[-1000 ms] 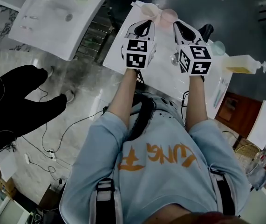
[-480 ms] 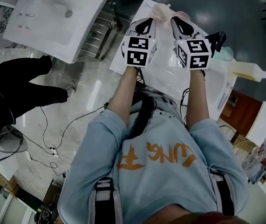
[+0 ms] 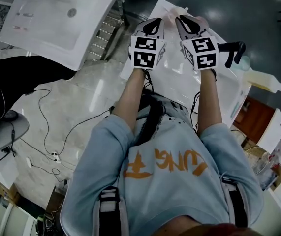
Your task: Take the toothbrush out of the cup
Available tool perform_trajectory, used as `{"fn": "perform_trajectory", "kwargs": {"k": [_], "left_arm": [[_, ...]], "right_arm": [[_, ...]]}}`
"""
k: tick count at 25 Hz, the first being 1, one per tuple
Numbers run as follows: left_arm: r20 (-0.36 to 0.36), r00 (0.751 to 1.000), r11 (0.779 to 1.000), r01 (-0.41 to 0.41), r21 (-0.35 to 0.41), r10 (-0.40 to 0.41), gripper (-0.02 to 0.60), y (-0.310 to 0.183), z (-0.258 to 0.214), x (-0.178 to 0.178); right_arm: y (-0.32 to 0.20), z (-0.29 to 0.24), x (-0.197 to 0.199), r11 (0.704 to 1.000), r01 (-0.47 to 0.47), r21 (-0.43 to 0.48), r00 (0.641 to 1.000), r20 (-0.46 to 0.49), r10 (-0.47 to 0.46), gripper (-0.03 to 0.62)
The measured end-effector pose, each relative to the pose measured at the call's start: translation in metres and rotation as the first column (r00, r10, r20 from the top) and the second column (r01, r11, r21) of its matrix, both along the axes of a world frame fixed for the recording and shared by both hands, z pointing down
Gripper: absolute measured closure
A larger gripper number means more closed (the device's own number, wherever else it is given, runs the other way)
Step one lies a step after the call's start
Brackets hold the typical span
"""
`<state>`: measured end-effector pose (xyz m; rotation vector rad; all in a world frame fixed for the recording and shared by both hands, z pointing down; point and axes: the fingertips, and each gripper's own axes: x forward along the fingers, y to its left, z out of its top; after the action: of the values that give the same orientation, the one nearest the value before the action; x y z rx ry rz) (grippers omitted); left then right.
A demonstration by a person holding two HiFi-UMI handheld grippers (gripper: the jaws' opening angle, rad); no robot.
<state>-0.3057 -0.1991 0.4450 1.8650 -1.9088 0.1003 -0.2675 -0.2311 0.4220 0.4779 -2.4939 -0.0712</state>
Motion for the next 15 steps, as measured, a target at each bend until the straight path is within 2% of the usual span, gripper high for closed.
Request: {"fn": "perform_trajectory", "kwargs": {"k": [9,15], "left_arm": [[-0.034,0.999,1.000,0.002,-0.018,-0.002,0.574,-0.007,0.014,-0.018],[-0.042,0.999,1.000,-0.002,-0.028,0.001,0.574,-0.008,0.020,-0.023]], "right_arm": [[0.002,0.013,-0.032,0.994,0.084,0.068,0.993,-0.090,-0.078,0.554],[-0.001,0.024,-0.045,0.988,0.113,0.103,0.985,-0.146,-0.097,0.554]]}}
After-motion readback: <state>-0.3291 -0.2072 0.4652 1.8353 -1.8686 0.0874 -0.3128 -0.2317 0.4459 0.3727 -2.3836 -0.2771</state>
